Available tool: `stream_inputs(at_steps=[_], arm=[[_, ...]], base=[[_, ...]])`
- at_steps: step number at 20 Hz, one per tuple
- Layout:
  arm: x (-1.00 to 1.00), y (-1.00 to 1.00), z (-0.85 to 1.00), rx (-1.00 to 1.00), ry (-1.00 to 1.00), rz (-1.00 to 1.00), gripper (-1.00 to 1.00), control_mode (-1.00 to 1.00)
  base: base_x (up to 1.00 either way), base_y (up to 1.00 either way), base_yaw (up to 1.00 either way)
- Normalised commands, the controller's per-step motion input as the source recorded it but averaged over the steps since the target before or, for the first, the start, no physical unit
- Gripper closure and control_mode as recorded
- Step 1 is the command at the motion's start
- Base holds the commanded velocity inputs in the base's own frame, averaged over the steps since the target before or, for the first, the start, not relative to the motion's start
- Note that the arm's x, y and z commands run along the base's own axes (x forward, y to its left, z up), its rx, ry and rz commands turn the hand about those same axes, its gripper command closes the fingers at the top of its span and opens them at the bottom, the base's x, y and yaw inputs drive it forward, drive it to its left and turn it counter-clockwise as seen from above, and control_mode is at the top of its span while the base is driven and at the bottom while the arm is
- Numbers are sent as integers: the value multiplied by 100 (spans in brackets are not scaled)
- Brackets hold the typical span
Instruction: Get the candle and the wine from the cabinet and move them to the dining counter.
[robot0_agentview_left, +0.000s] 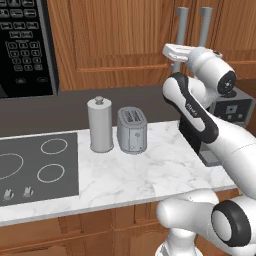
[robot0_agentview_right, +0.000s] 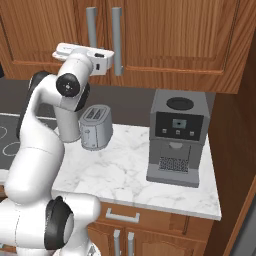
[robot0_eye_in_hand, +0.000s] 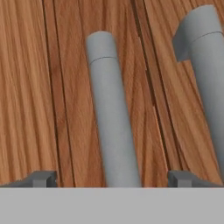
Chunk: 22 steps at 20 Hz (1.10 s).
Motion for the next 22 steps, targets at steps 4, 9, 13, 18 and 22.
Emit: stream_inputs(at_steps=[4, 9, 13, 18, 22], arm=[[26, 0, 0, 0, 0, 1, -100, -100], [23, 0, 0, 0, 0, 0, -100, -100], [24, 0, 0, 0, 0, 0, -100, -100], [25, 0, 0, 0, 0, 0, -100, -100], [26, 0, 0, 0, 0, 0, -100, -100]], base=[[0, 0, 0], [0, 0, 0], [0, 0, 0], [0, 0, 0], [0, 0, 0]])
